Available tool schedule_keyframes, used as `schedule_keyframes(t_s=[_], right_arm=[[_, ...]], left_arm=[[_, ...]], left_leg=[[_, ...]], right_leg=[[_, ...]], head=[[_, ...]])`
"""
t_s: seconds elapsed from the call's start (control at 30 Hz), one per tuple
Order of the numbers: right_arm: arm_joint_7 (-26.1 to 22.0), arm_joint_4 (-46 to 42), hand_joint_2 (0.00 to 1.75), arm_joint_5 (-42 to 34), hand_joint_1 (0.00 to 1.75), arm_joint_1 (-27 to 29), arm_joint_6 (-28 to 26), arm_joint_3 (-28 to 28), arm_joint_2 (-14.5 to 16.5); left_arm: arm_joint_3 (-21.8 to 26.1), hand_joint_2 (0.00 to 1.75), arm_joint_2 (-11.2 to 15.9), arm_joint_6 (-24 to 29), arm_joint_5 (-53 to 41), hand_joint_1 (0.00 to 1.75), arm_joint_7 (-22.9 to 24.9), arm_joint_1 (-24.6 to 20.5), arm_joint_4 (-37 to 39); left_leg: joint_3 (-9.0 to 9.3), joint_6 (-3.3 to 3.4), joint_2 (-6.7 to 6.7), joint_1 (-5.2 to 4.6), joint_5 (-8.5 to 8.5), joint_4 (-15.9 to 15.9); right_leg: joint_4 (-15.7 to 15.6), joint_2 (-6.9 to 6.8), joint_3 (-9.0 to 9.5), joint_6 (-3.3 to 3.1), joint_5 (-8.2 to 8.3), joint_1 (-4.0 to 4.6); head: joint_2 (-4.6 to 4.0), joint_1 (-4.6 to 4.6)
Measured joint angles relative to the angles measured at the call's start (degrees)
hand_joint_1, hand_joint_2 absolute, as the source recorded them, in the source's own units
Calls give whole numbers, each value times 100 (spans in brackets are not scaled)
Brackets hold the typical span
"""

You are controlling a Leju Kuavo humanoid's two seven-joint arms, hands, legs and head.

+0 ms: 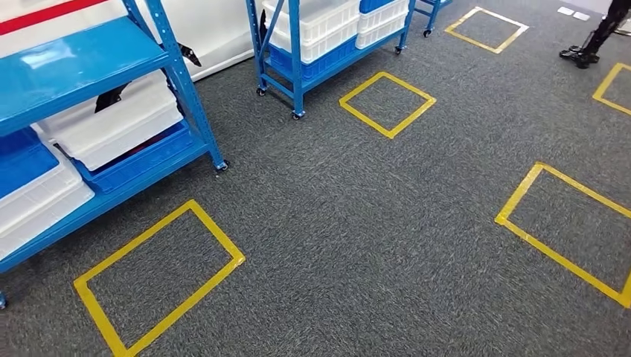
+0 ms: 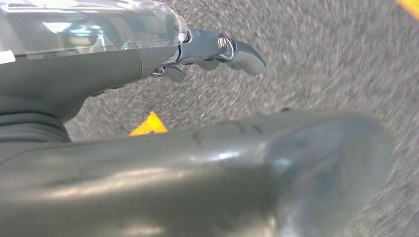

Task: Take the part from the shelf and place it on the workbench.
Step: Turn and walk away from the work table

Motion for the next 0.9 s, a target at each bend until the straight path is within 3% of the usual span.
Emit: schedule_keyframes(t_s=[0.03, 0.07, 0.1, 0.17, 0.23, 0.27, 0.43, 0.47, 0.57, 0.6, 0.63, 0.67, 0.7, 0.77, 0.83, 0.9], right_arm=[[1, 0, 0, 0, 0, 10, 5, -2, 0], [1, 0, 0, 0, 0, 17, 8, -3, -1], [1, 0, 0, 1, 0, 20, 12, -3, -3], [1, 1, 0, 4, 0, 26, 21, -4, -13], [2, 4, 0, 7, 0, 29, 31, -4, -21], [2, 5, 0, 9, 0, 28, 34, -4, -22], [1, 7, 0, 15, 0, 16, 36, -4, -22], [1, 6, 0, 15, 0, 12, 34, -5, -23], [-1, 6, 0, 16, 0, 21, 27, -6, -30], [-1, 7, 0, 17, 0, 27, 27, -6, -31], [-1, 7, 0, 17, 0, 25, 27, -7, -31], [-1, 7, 0, 19, 0, 22, 27, -6, -30], [0, 7, 0, 19, 0, 19, 27, -6, -30], [1, 7, 0, 21, 0, 17, 27, -5, -25], [1, 7, 0, 23, 0, 1, 27, -4, -22], [2, 4, 0, 27, 0, -36, 26, -4, -20]], left_arm=[[0, 0, 0, -5, -1, 0, 1, -9, 0], [0, 0, -1, -10, -1, 0, 1, -9, 0], [0, 0, -1, -15, -2, 0, 2, -5, 0], [0, 0, -3, -19, -2, 0, 4, 4, 0], [0, 0, -4, -19, -2, 0, 3, -2, 0], [0, 0, -4, -19, -2, 0, 2, -5, 0], [0, 0, -4, -20, -4, 0, 0, -6, 0], [0, 0, 1, -20, -6, 0, -1, 1, 0], [-7, 0, 11, -27, -17, 0, -5, -5, 0], [-10, 0, 9, -30, -19, 0, -7, -9, 0], [-12, 0, 9, -31, -20, 0, -7, 0, 0], [-13, 0, 9, -31, -21, 0, -7, 9, 0], [-13, 0, 10, -31, -21, 0, -7, 14, 0], [-14, 0, 14, -31, -21, 0, -7, 1, 0], [-15, 0, 17, -32, -21, 0, -7, -9, 0], [-16, 0, 15, -33, -22, 0, -6, 12, 0]], left_leg=[[2, -1, -80, 1, -1, 3], [9, -5, -163, 4, -6, 8], [19, -16, -250, 11, -15, 20], [20, -65, -415, 35, -51, 74], [-29, -138, -549, 45, -99, 154], [-61, -170, -597, 45, -114, 178], [-95, -211, -661, 47, -118, 182], [-96, -235, -632, 50, -131, 200], [-693, -357, -157, 68, -694, 1396], [-900, -373, -24, 72, -828, 1780], [-890, -364, -7, 72, -741, 1746], [-763, -341, 20, 67, -564, 1490], [-551, -300, 96, 53, -356, 1082], [-208, -205, 311, -5, -120, 403], [-133, -128, 380, -57, -108, 208], [-93, -70, 255, -43, -68, 128]], right_leg=[[294, 41, -174, 11, -78, -11], [415, 56, -274, 23, -43, -23], [315, 69, -274, 35, 111, -36], [-361, 221, -35, 63, 563, -80], [-908, 445, 169, 68, 784, -105], [-997, 510, 199, 54, 784, -105], [-1003, 458, 197, 12, 772, -81], [-1018, 398, 212, -21, 775, -85], [-1065, -16, 259, -164, 749, -62], [-1065, -134, 267, -181, 730, -45], [-1065, -210, 282, -180, 715, -36], [-1065, -283, 305, -178, 700, -28], [-1066, -350, 333, -171, 684, -20], [-1071, -471, 388, -133, 649, 1], [-1088, -575, 429, -73, 626, 3], [-1108, -625, 490, -7, 608, -6]], head=[[0, 0], [0, 0], [0, 0], [0, 0], [0, -1], [0, -1], [0, -1], [0, -1], [0, -1], [0, -1], [0, -1], [0, -1], [0, -1], [0, -1], [0, -1], [0, -1]])
